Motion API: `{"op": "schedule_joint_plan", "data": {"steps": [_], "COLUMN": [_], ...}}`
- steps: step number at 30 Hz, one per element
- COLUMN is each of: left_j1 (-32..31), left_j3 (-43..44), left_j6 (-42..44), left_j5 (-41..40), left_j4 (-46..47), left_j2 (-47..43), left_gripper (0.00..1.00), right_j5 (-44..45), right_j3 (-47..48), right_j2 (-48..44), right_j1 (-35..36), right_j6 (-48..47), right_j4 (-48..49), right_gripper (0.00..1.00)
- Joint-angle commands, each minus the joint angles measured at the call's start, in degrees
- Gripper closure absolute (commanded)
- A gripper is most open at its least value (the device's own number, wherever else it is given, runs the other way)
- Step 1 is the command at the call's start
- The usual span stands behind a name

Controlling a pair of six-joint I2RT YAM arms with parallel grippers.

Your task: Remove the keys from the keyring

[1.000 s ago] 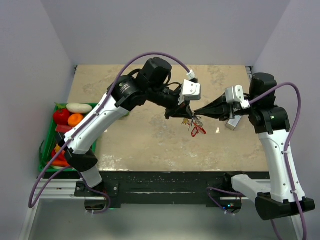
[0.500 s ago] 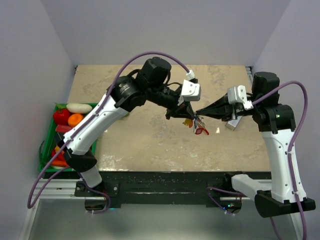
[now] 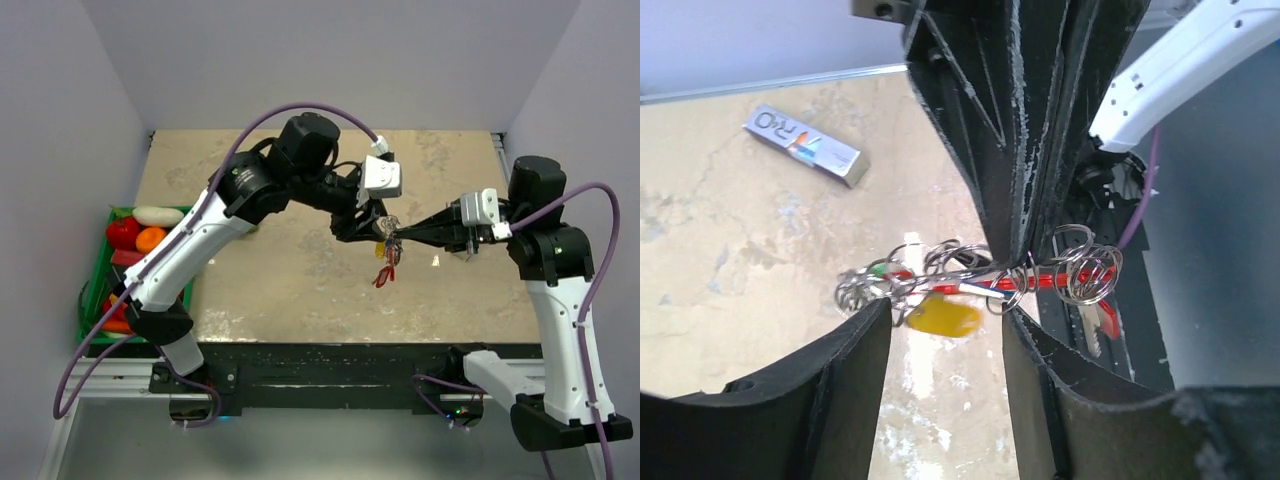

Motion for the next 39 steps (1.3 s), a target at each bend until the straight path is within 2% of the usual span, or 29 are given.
{"op": "schedule_joint_plan", "data": {"steps": [1, 6, 9, 10, 13, 15, 18, 19, 22, 33, 39], "left_j1": [1.6, 1.9, 1.9, 1.9, 1.9, 1.7, 0.9, 0.7, 0.0, -0.3, -0.3], "left_j3": [3.5, 4.4, 4.7, 4.6, 4.1, 3.6, 2.8, 2.7, 2.0, 1.4, 1.6], "left_j6": [-0.8, -1.0, -0.4, -0.2, 0.2, 0.4, 0.7, 0.7, 0.6, -0.5, -0.5], "left_j5": [-4.5, -3.2, -0.1, 0.8, 4.2, 5.8, 6.0, 6.0, 5.2, 1.8, 3.6], "left_j4": [2.8, 2.7, 1.9, 1.7, 1.2, 0.8, 0.6, 0.5, 0.7, 2.0, 1.9], "left_j2": [-3.9, -4.4, -4.0, -3.8, -3.2, -2.7, -2.2, -2.1, -1.7, 0.4, 0.6], "left_gripper": [0.47, 0.52, 0.63, 0.73, 0.86, 0.89, 0.85, 0.79, 0.76, 0.76, 0.77], "right_j5": [-7.9, -7.8, -7.9, -7.9, -7.9, -7.9, -7.8, -7.9, -7.8, -7.8, -7.8], "right_j3": [-2.0, -2.1, 0.2, 1.3, 2.2, 2.6, 3.2, 3.4, 3.5, 3.5, 3.3], "right_j2": [-0.7, -0.1, 1.8, 2.1, 2.9, 3.3, 3.5, 3.6, 3.5, 2.5, 2.8], "right_j1": [-0.5, -1.6, -2.3, -2.5, -2.9, -3.0, -3.1, -3.1, -3.2, -3.2, -3.2], "right_j6": [0.0, -1.4, -7.3, -8.5, -10.2, -10.8, -11.4, -11.5, -11.7, -11.7, -11.9], "right_j4": [2.5, 0.7, -6.1, -7.4, -9.1, -9.9, -10.7, -10.8, -10.9, -11.0, -11.0], "right_gripper": [1.00, 1.00, 1.00, 1.00, 1.00, 1.00, 1.00, 1.00, 1.00, 1.00, 1.00]}}
